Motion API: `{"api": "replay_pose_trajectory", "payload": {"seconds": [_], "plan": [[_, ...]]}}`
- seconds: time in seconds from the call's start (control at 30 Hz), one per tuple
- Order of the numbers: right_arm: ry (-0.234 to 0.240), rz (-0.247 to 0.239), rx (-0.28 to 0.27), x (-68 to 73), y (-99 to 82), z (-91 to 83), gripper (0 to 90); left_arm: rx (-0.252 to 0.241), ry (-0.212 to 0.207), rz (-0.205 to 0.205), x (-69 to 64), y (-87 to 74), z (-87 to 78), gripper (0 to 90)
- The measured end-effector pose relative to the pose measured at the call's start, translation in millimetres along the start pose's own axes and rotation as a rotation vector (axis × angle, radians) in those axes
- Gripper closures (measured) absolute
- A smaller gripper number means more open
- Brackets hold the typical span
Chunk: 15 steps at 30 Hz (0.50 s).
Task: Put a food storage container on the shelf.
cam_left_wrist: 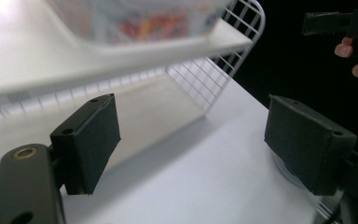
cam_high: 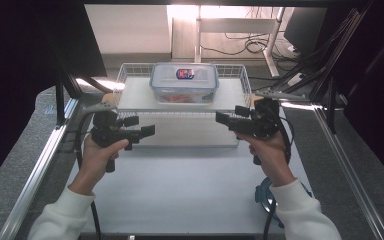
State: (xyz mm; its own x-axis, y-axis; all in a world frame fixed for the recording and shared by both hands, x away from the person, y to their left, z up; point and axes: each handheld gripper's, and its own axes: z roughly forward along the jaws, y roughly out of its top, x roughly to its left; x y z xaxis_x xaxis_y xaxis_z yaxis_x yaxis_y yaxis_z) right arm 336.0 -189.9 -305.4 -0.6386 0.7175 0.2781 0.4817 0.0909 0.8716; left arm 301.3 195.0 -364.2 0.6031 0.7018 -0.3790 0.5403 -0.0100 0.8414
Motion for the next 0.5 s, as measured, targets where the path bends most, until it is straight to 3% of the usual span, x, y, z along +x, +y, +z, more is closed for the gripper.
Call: {"api": "replay_pose_trajectory", "payload": {"seconds": [0.17,0.3,0.43,0.5], "plan": [[-0.014,-0.075,0.032,-6.8,-34.3,-22.3,21.8,0.024,0.026,0.022,-1.8,-35.3,0.5,18.2],[-0.015,-0.080,0.069,-14.5,-59.8,-31.2,22.7,0.058,0.027,0.025,-1.0,-55.0,7.3,19.3],[-0.021,-0.077,0.098,-23.4,-81.0,-35.9,25.2,0.071,0.051,0.026,1.0,-71.5,10.3,20.2],[-0.028,-0.082,0.118,-27.3,-90.5,-36.9,25.9,0.103,0.069,0.022,3.2,-79.8,12.4,20.5]]}}
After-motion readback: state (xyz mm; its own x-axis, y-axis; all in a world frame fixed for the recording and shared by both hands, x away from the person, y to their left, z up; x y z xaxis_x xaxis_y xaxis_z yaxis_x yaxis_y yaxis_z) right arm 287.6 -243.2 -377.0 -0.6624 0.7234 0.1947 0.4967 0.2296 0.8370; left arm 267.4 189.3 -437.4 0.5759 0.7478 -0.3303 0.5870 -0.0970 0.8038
